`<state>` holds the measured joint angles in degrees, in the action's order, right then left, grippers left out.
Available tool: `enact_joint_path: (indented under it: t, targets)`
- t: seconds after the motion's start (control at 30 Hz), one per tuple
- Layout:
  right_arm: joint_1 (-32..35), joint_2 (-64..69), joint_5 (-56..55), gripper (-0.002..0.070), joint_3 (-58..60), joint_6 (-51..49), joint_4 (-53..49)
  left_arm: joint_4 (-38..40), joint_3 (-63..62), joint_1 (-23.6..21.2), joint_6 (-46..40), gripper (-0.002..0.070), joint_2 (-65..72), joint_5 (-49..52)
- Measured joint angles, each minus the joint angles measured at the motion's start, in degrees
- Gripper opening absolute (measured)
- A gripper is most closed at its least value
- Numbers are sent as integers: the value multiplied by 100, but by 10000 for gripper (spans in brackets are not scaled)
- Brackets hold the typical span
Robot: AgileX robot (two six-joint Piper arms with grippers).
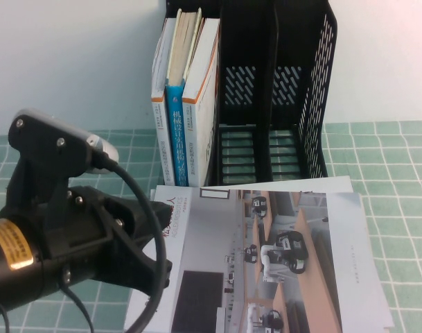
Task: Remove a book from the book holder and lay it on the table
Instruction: Hold the bookshelf
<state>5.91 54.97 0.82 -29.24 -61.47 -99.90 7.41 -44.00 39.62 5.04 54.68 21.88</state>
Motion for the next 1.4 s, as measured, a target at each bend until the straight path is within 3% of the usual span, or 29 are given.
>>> enact_joint_path:
  t: [0.13, 0.27, 0.53, 0.63, 0.83, 0.97, 1.03, 1.17, 1.4]
  targets:
    - [0, 213, 971, -2, 182, 460, 553, 0, 0, 0, 0, -3, 0, 13]
    - [0, 374, 1640, -2, 182, 2037, 2252, 0, 0, 0, 0, -3, 0, 147]
    - [0, 367, 2593, -2, 118, 7182, 8632, 136, 0, 5, 19, -3, 13, 147]
    - [0, 66, 2577, -2, 118, 9078, 11002, 388, 0, 5, 97, -3, 104, -104]
    - [-298, -786, 2276, -2, 116, 13816, 16064, 569, -61, 5, 393, -3, 666, -811]
    - [-552, -1013, 2298, -2, 106, 16172, 18472, 573, -382, 5, 559, -3, 1216, -905]
    - [-689, -1007, 2337, -2, 95, 16885, 19206, 573, -605, 5, 593, -3, 1444, -913]
    - [-979, -888, 2589, -2, 95, 17578, 19619, 407, -1175, -133, 592, -3, 1846, -906]
    - [-1513, -399, 3256, -2, 84, 18001, 19667, 305, -1963, -975, 604, -3, 1990, 21]
